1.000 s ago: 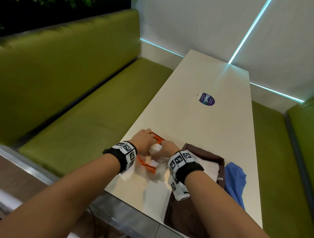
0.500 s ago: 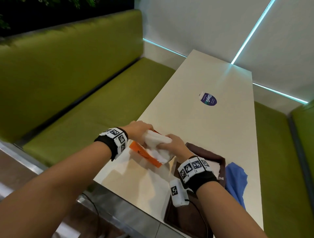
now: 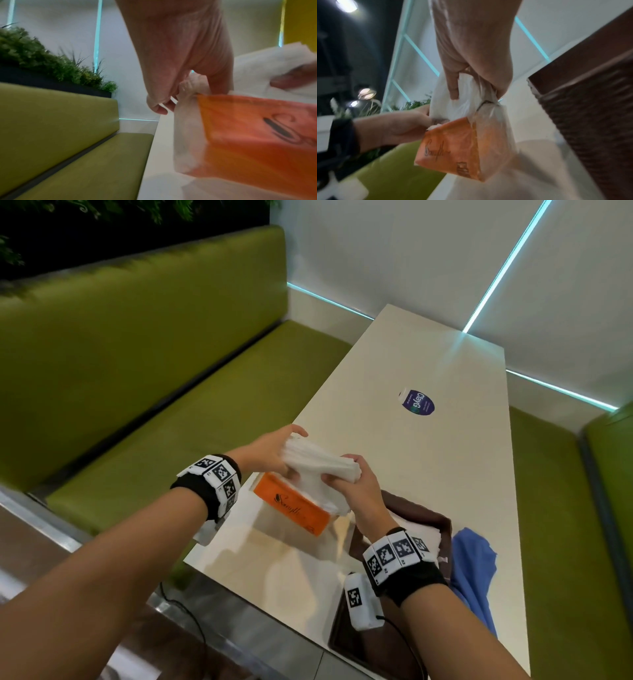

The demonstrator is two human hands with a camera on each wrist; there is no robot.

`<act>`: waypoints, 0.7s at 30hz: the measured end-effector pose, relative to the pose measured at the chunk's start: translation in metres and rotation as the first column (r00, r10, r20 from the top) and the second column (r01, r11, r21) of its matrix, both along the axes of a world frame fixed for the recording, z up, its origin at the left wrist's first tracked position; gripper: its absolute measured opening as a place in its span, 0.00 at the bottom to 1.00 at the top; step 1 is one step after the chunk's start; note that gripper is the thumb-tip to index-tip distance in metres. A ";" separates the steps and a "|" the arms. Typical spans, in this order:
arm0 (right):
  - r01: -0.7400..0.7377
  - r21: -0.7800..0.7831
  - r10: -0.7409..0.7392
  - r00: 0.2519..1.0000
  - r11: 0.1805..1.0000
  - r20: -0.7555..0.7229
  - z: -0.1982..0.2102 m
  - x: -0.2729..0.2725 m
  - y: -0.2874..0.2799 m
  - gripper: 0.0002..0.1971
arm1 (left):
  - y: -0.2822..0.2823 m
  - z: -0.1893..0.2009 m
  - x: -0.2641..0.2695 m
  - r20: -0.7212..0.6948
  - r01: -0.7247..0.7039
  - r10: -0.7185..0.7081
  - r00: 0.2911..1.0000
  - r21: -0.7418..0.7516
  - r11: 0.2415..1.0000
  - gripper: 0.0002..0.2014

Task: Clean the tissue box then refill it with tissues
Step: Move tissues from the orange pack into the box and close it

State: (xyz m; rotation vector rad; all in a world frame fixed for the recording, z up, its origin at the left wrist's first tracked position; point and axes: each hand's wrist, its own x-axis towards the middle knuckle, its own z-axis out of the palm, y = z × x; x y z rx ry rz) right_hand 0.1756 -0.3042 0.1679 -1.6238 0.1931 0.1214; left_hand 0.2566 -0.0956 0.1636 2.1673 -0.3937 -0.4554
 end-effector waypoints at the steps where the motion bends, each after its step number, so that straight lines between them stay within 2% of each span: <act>1: -0.007 -0.008 0.007 1.000 1.000 0.023 0.002 -0.002 0.001 0.18 | 0.001 -0.002 -0.002 0.009 0.004 -0.004 1.000 0.005 1.000 0.44; 7: 0.023 -0.091 -0.008 0.987 0.996 0.158 0.005 -0.008 0.003 0.14 | 0.006 -0.006 -0.006 0.093 -0.053 0.056 0.994 -0.032 0.998 0.50; 14: 0.012 -0.084 0.006 0.978 0.996 0.207 0.015 -0.010 0.002 0.14 | 0.006 0.008 -0.014 -0.031 -0.099 0.095 0.995 -0.224 0.970 0.46; 18: 0.020 -0.003 -0.019 0.977 1.000 0.212 0.030 -0.012 -0.004 0.16 | 0.003 0.022 -0.021 -0.066 -0.125 0.110 0.992 -0.318 0.940 0.42; 21: 0.026 0.121 -0.046 0.985 0.992 0.166 0.042 -0.010 -0.013 0.25 | -0.003 0.039 -0.028 -0.154 -0.180 0.121 0.981 -0.464 0.867 0.37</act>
